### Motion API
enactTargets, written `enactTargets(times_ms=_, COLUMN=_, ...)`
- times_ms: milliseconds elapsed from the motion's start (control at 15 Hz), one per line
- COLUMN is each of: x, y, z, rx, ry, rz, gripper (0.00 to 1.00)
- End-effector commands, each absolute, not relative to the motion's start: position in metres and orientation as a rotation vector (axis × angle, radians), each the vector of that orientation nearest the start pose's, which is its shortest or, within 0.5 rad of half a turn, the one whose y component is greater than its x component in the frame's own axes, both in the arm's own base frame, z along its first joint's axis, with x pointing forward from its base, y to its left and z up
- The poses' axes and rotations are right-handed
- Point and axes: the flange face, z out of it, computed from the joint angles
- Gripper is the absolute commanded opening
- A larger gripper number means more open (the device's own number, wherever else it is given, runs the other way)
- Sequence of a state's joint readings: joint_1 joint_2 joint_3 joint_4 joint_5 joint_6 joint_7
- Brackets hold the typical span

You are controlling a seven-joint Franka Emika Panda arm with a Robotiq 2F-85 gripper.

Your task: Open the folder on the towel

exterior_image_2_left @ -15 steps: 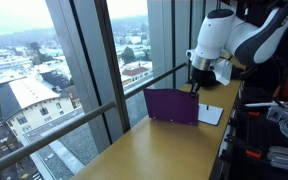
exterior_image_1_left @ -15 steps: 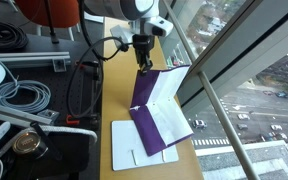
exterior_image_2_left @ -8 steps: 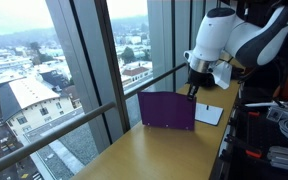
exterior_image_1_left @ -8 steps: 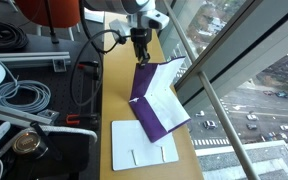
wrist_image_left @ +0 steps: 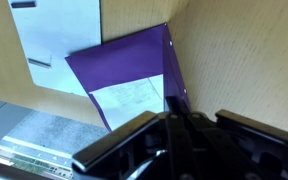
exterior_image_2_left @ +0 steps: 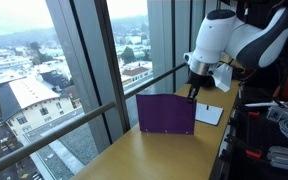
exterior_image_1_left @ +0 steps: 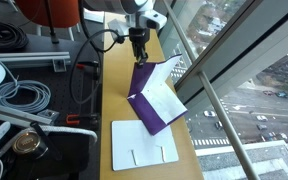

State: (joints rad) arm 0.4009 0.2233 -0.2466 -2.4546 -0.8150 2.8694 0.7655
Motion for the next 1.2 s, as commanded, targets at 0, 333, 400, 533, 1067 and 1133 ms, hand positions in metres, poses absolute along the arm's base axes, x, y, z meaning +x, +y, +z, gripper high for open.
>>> enactTargets(times_ms=0, x=0.477, y=0.116, z=0.217, rx=-3.326, ry=-0.294, rz=-0.522, gripper=0.0)
enactTargets(times_ms=333, x=0.475, y=0.119, z=0.216, rx=-3.304, ry=-0.313, rz=-0.53, gripper=0.27)
enactTargets(times_ms=400, x=0.473, y=0.12, z=0.215, rx=-3.298, ry=-0.312, rz=-0.525, gripper=0.05)
enactTargets(times_ms=533, x=0.473, y=0.122, z=0.215, rx=-3.286, ry=-0.322, rz=-0.53, gripper=0.01)
enactTargets(times_ms=1067, x=0.461, y=0.129, z=0.206, rx=-3.212, ry=-0.358, rz=-0.49, gripper=0.34)
enactTargets(times_ms=1133, x=0.458, y=0.13, z=0.205, rx=-3.187, ry=-0.368, rz=-0.484, gripper=0.37)
